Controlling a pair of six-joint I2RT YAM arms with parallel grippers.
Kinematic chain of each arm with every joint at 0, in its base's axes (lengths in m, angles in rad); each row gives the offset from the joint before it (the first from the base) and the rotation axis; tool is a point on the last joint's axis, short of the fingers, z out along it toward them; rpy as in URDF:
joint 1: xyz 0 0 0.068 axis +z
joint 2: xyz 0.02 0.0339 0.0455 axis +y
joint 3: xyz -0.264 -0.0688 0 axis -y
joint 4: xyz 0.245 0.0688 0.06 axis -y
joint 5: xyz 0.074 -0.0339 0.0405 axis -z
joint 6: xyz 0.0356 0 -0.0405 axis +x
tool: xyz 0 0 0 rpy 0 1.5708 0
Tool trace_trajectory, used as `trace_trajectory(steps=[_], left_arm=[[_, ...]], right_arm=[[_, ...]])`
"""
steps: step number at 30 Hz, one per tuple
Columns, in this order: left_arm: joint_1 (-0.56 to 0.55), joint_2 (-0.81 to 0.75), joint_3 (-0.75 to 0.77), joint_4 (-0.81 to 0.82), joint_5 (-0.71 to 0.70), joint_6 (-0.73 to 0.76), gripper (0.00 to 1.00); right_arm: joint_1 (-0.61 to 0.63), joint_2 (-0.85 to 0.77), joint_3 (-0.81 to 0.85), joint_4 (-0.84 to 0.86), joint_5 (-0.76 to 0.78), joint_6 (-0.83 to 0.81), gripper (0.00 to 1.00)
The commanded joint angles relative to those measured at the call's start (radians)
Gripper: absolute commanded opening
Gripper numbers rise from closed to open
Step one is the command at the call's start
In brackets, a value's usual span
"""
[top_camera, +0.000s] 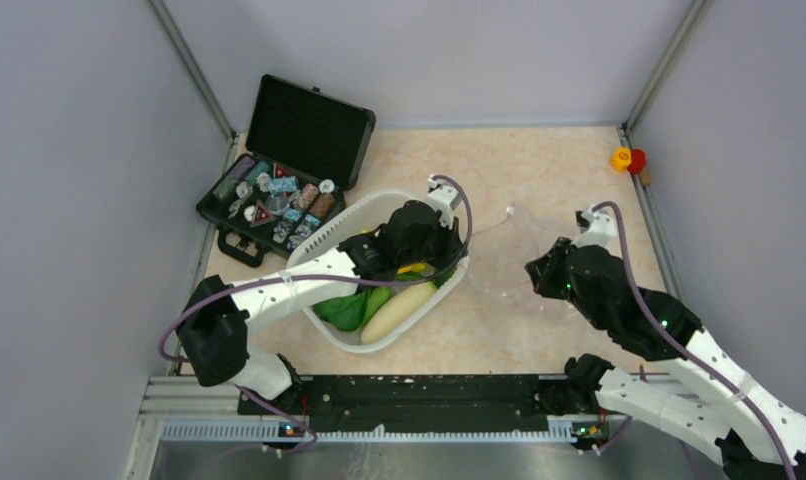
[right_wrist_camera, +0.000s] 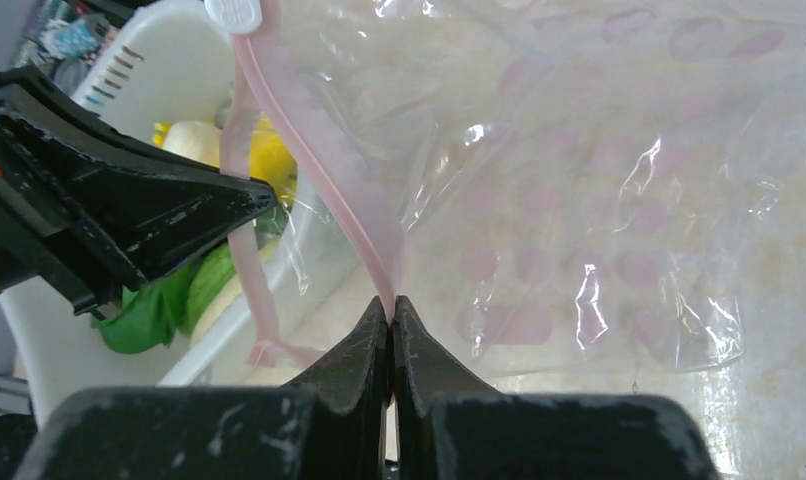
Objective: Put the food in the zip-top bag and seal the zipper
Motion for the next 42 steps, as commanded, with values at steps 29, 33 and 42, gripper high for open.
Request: trace_trajectory(steps=[29,33,42], left_arm=[[0.140,-0.284,-0.131,-0.121,-0.119,0.120,0.90],[0.251,-0.308,-0.155,-0.193,-0.110,0.124,0.91],[0.312,-0.387,-0.218,-0.436,-0.141,0.177,0.96]], right_arm=[[0.012,0.250,-0.017,0.180,0.014,-0.043,0.00],[0.012,0.242,-0.026,0.179,0.007,-0.042,0.00],[0.012,0.237,-0.021,0.179,0.006,-0.051,0.00]])
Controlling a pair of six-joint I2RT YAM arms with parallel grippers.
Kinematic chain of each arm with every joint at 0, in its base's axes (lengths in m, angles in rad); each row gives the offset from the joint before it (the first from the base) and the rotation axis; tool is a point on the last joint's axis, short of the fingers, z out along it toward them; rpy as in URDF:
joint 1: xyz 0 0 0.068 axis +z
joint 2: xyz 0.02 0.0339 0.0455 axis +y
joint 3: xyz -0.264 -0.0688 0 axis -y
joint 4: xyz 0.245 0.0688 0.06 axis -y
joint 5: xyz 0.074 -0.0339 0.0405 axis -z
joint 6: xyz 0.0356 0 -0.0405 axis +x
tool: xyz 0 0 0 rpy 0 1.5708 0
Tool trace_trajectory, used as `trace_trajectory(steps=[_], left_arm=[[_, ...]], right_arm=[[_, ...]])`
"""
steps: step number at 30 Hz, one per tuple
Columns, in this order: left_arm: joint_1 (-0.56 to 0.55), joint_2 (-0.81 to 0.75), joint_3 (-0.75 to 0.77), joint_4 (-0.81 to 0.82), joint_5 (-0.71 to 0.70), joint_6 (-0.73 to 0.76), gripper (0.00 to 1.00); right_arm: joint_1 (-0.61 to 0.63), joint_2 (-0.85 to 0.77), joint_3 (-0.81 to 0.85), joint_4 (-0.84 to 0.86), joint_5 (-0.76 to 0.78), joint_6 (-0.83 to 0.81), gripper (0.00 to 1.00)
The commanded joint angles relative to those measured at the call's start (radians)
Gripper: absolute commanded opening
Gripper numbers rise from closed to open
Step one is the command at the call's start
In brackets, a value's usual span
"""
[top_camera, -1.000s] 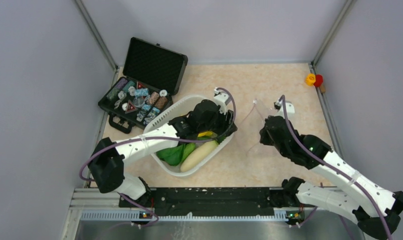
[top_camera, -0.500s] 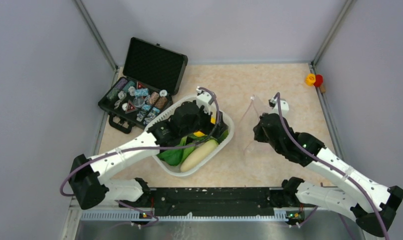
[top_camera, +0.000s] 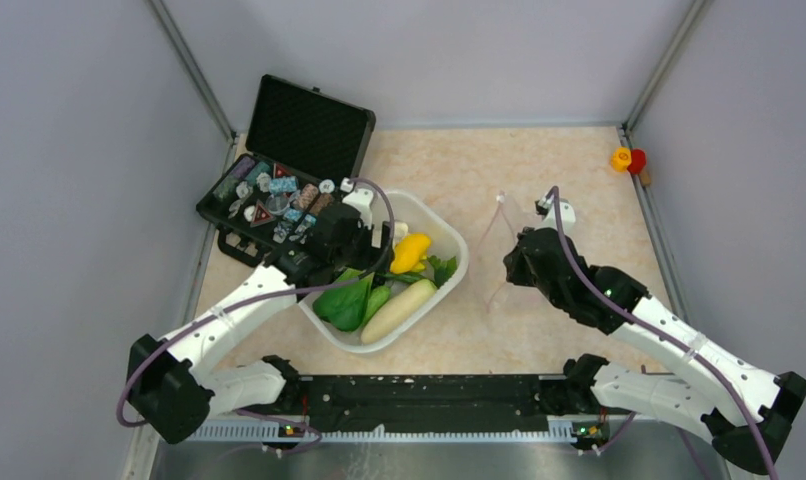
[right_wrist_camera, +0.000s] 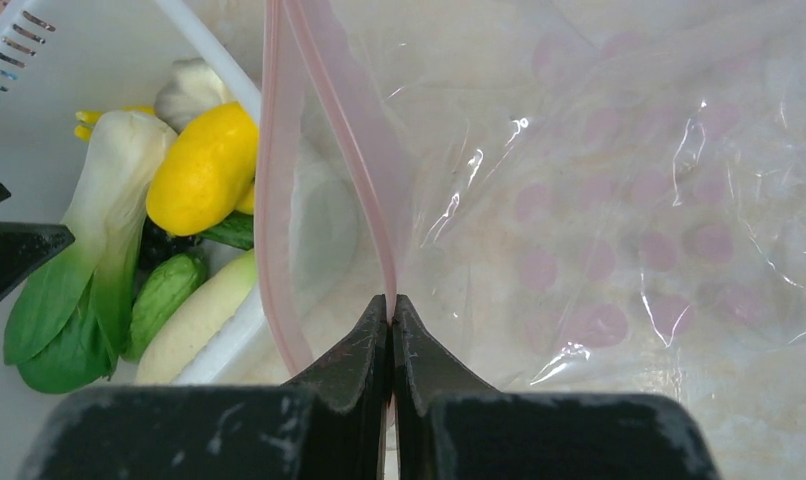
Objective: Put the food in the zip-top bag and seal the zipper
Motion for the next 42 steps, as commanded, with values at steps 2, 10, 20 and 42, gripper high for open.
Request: trace_trajectory(steps=[2,10,20,42], left_arm=[[0.012,-0.073,-0.015,-0.173,-0.057,0.033,0.97],[0.045,-0.020,-0.012,-0.318,0.019,0.093,0.99],[0.073,0.151,0.034,-0.365,0.081,0.084,0.96],[0.078,-0.001,0.132,-0.389,0.031,0.143,0.19]], right_arm=[[0.012,-0.016,0.000,0.039,-0.011,-0.019,0.00],[0.012,-0.014,0.005,0.047,-0.012,-0.034,0.00],[0.013,-0.028,0.007,0.025,-0.006,-0.038,0.00],[0.012,-0.040,-0.011,0.049,0.001,-0.036,0.00]])
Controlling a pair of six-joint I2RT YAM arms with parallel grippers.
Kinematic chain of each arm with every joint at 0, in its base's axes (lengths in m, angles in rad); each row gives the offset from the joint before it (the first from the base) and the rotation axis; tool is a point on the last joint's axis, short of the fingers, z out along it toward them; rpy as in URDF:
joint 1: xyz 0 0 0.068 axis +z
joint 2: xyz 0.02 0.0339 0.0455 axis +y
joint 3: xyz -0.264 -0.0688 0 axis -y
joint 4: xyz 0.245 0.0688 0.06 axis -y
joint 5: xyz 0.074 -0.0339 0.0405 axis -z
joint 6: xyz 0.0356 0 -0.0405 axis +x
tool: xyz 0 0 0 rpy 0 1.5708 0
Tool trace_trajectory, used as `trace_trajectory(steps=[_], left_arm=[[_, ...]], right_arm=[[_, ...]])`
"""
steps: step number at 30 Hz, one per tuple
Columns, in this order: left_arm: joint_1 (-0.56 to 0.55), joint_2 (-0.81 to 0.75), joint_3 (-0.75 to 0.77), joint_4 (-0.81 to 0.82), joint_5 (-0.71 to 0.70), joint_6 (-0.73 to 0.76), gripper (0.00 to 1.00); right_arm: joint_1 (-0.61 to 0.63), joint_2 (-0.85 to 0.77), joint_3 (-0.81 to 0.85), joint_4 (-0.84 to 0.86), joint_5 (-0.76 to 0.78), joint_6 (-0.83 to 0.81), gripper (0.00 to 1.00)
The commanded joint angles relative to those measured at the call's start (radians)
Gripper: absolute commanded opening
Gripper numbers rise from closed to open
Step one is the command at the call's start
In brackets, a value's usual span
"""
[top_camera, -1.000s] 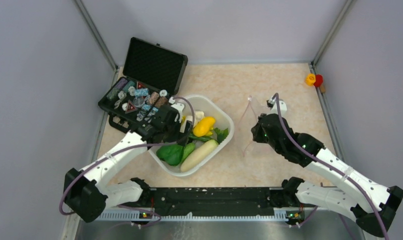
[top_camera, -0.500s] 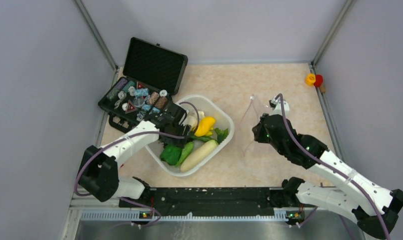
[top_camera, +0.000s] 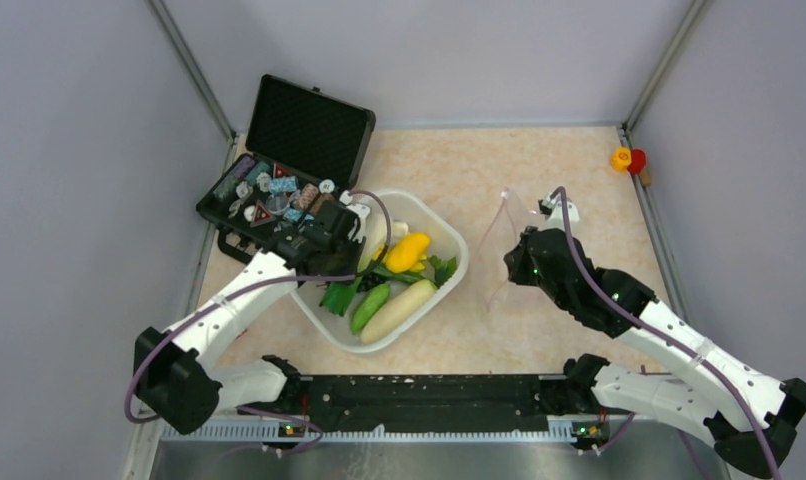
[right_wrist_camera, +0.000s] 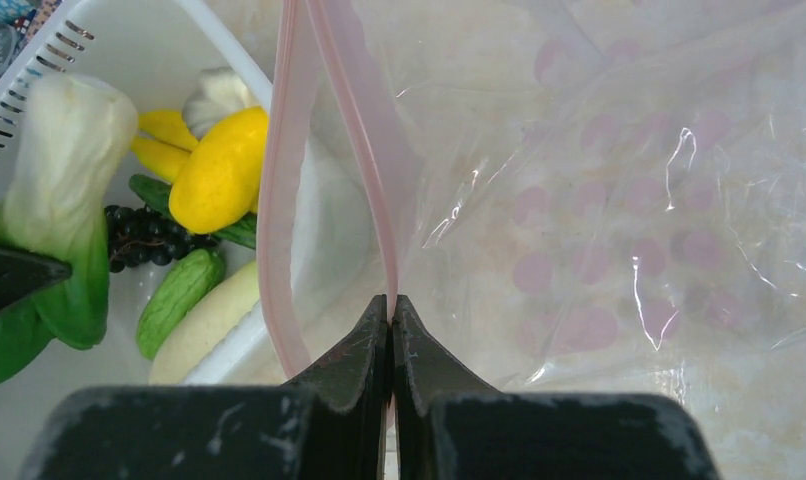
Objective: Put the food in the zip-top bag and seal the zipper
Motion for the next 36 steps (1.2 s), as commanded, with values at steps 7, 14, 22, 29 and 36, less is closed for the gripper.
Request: trace_trajectory(steps=[7,14,22,29,36], left_arm=[[0.004,-0.095,0.170,-0.016,0.237,0.081,0.17],[-0.042,-0.072,0.261,0.002,0.595,0.098,0.13],[-0.125,0.003,0.245,0.135,0.816,-0.001,0.11],[-0.244,0.131,0.304,0.149,0.749,-0.051,0.05],[-0.264,0.249,0.418,0.003,0.578,-0.037,0.00]], right_arm=[[0.012,0.007,-0.021,0.052,0.008,-0.013,0.00],[0.012,0.025,-0.027,0.077,0.005,-0.009,0.00],[0.012,0.022,-0.036,0.108,-0.001,-0.004,0.00],[0.012,-0.016,-0.055,0.167,-0.035,-0.028,0.00],[0.012,-0.047,-0.052,0.164,-0.034,-0.032,0.00]])
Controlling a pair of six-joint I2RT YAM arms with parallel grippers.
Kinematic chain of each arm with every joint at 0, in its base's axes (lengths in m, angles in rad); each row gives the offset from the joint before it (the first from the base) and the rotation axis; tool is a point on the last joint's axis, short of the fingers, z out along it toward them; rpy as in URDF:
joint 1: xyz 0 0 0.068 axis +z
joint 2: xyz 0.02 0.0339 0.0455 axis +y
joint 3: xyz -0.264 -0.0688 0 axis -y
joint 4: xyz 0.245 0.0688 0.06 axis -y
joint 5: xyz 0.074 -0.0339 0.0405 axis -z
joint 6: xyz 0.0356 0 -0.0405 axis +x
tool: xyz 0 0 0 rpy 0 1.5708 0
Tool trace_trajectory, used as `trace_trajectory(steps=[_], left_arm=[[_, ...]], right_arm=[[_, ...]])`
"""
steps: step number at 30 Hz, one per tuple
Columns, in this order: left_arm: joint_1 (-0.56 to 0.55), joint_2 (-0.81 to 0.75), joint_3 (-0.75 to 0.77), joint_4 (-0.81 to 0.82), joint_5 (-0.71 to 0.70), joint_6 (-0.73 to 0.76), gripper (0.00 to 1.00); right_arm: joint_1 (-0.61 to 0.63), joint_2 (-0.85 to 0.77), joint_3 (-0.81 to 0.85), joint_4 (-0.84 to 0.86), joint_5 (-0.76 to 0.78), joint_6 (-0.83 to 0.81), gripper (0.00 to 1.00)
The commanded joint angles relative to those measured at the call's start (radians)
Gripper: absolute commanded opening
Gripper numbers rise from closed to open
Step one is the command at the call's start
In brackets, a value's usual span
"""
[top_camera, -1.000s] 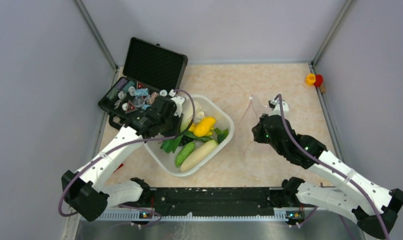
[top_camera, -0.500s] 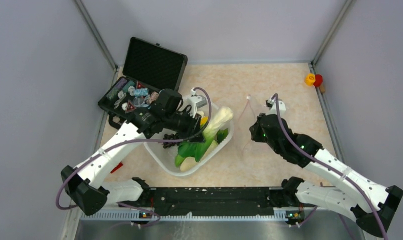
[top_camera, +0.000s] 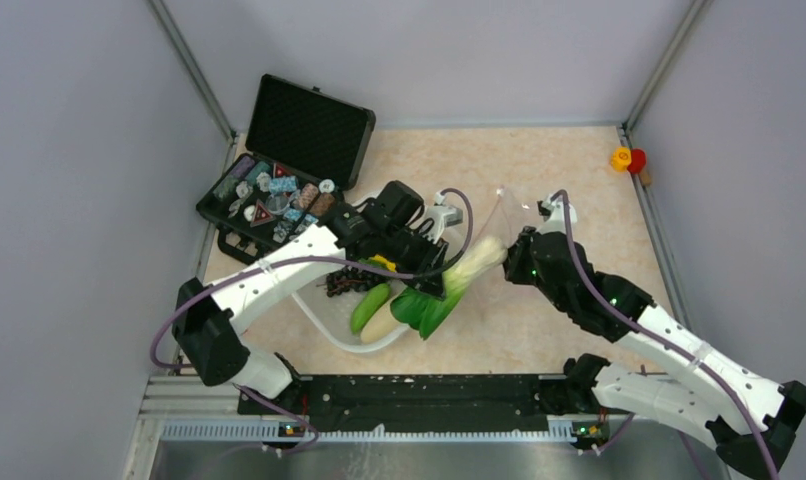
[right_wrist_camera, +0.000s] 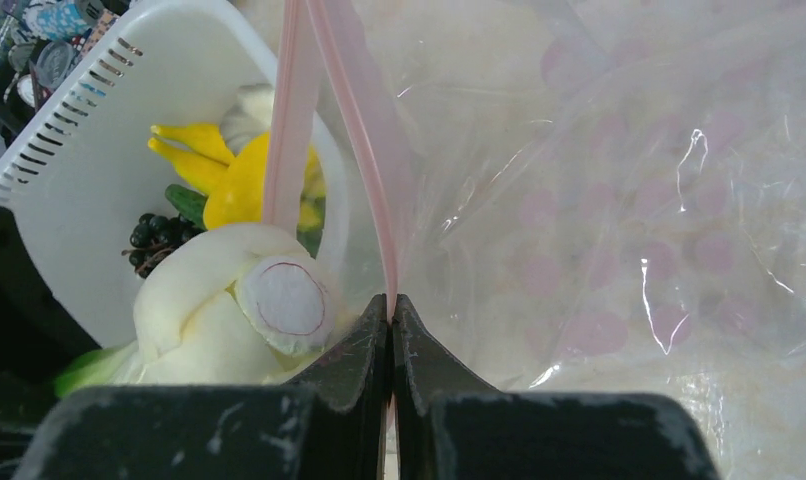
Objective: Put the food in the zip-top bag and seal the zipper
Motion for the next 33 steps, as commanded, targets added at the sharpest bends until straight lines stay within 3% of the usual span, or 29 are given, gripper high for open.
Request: trace_trajectory(steps=[1,12,20,23,33], left_arm=[[0.003,0.033,0.094,-0.064,-0.116,-0.003,0.00],[0.002,0.128,0.179,-0.139,-0.277,-0.026,0.00],[-0.006,0.172,0.242,-0.161,-0.257,-0.031,0.00],[-0.022,0.225,0.303,-0.224,-0.342,-0.034,0.01],[-0.050,0.304,0.371,-0.232,-0.299,-0.041,0.00]], right_arm=[[0.012,-0.025,0.008,0.049,-0.011,-0.017,0.00],[0.012,-0.025,0.021,0.019,-0.033,-0.040,0.00],[0.014,0.053,0.094,-0.075,-0.056,-0.117,0.00],[0.022,0.074,0.119,-0.103,-0.025,-0.124,0.00],[0.035,-0.050,0.021,0.103,-0.173,-0.184,0.00]])
